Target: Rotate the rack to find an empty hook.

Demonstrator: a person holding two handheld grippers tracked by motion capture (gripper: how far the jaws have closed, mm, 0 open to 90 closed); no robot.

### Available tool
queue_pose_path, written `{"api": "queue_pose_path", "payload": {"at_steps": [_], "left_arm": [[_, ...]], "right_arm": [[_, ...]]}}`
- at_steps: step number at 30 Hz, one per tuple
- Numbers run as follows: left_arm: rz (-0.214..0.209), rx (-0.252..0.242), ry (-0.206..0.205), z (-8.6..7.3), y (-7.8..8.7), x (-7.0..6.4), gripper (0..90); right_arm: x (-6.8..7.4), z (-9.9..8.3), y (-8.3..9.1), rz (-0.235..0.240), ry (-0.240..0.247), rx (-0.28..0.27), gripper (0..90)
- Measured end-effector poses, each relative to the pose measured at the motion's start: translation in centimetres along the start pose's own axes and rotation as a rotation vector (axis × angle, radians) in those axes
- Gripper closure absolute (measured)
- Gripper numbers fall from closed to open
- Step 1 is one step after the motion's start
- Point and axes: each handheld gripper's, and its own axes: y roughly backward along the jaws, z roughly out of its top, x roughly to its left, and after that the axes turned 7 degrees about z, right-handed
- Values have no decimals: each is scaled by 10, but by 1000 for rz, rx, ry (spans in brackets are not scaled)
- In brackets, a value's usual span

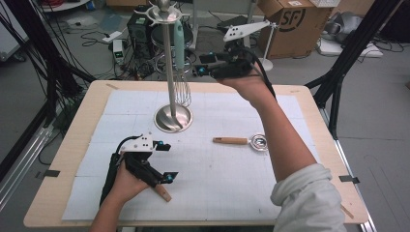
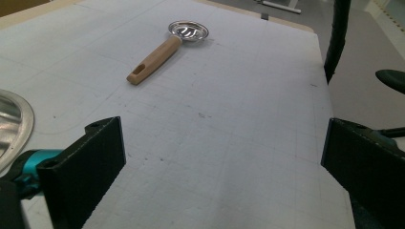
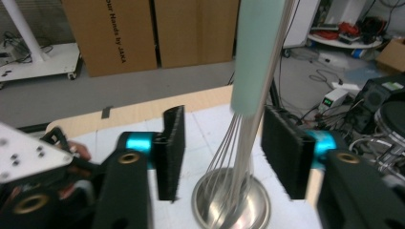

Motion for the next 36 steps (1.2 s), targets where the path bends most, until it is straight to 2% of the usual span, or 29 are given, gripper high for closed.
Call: {"api": "queue_pose_path", "payload": {"at_steps": [4, 6, 9, 10, 16, 24, 36], "left_arm": [[2, 10, 4, -2, -1, 2, 17], [7, 20, 5, -3, -2, 2, 17], [6, 20, 5, -4, -2, 3, 17], [8, 21, 5, -4, -1, 3, 17], [8, 20, 13, -5, 0, 5, 17], [12, 13, 12, -5, 1, 4, 18], [6, 8, 13, -4, 1, 3, 17]], "right_arm": [[-4, 15, -3, -19, 11, -3, 661], [-7, 22, -4, -25, 11, -8, 787], [-10, 33, -7, -59, 39, -14, 885], [-10, 36, -7, -74, 41, -14, 894], [-17, 56, -11, -95, 30, 4, 895], [-14, 76, -18, -122, 41, -13, 895], [1, 86, -34, -83, 82, -2, 895]]}}
